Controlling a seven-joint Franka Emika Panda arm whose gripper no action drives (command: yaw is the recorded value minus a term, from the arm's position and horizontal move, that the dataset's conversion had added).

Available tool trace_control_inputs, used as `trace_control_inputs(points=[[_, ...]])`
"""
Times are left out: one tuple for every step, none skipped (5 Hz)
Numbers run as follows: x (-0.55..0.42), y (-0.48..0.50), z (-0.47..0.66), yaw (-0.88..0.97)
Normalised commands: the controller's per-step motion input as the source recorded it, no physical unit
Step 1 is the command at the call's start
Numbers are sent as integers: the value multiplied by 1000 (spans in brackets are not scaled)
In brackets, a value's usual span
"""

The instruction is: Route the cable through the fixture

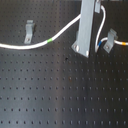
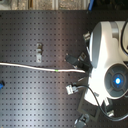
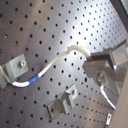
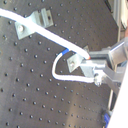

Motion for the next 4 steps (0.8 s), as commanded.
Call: trace_control_inputs(points=[[-213, -488, 392, 0], [-161, -476, 339, 0], [-170, -399, 261, -6], [-12, -30, 7, 0]])
